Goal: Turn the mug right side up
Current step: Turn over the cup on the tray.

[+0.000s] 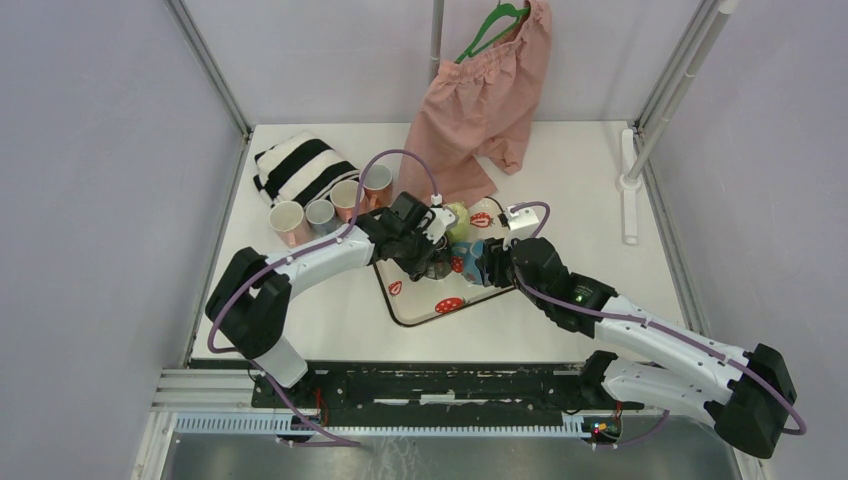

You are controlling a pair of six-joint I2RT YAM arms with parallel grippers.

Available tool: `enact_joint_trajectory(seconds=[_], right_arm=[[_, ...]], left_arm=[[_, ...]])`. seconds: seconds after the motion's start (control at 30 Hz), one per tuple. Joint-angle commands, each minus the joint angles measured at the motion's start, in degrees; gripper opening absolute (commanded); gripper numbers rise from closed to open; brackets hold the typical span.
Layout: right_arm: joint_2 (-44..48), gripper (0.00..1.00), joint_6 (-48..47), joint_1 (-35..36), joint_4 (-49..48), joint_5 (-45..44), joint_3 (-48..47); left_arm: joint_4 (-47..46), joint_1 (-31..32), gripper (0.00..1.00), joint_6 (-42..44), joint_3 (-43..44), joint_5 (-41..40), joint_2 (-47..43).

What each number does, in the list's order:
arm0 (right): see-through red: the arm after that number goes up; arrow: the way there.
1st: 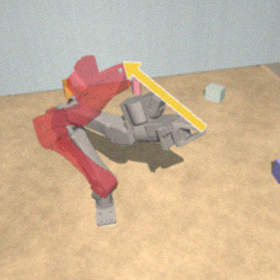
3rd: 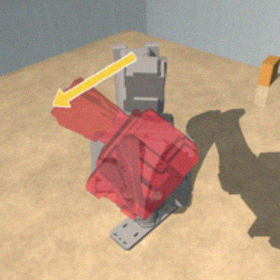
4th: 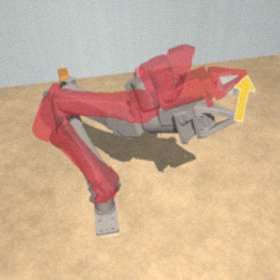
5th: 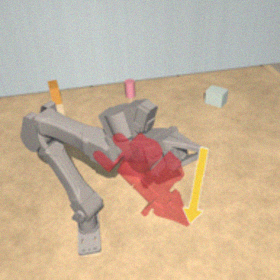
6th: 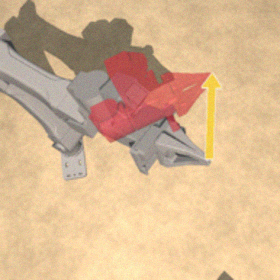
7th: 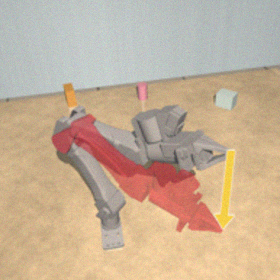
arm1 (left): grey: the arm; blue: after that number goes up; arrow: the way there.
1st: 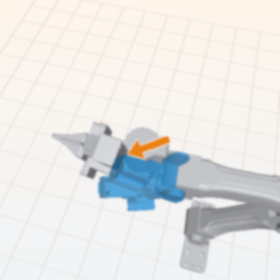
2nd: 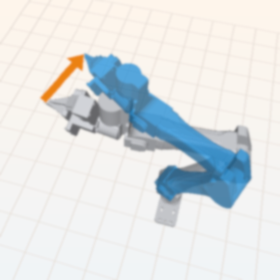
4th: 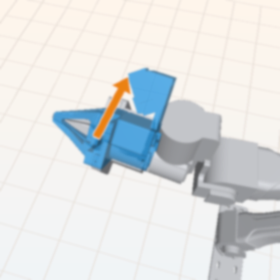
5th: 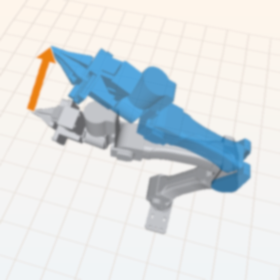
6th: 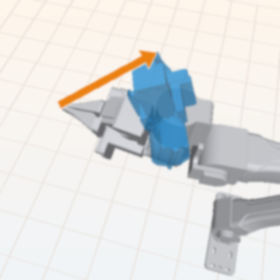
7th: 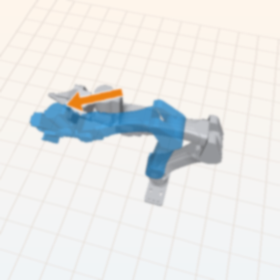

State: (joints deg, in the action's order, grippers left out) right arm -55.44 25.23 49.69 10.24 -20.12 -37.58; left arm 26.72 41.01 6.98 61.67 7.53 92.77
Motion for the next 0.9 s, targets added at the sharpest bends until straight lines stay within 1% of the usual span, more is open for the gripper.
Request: enact_joint_trajectory(seconds=[0.0,0.17,0.23,0.4,0.63,0.87], right_arm=[[0.9,0.58,0.0,-0.3,-2.0,-0.1,0.1],[0.8,0.58,-0.1,-0.3,-2.0,-0.1,0.0],[0.8,0.57,-0.2,-0.3,-2.0,-0.2,-0.1],[0.9,0.57,-0.4,-0.4,-2.0,-0.4,-0.1],[0.8,0.57,-0.3,-0.4,-2.6,-0.1,-0.1],[0.8,0.57,0.5,-0.4,-3.5,0.6,0.8]], left_arm=[[-1.4,0.3,0.21,1.8,1.6,-0.8,-0.2],[-1.3,0.4,0.06,1.5,1.2,-1.0,-1.2],[-1.4,0.6,0.02,1.2,1.0,-1.3,-2.4],[-2.4,1.3,0.02,-0.2,-0.5,-2.2,-7.0],[-4.1,2.2,0.02,-2.0,-2.8,-6.6,-14.9],[-4.5,2.2,0.02,-2.2,-3.2,-6.3,-17.8]])
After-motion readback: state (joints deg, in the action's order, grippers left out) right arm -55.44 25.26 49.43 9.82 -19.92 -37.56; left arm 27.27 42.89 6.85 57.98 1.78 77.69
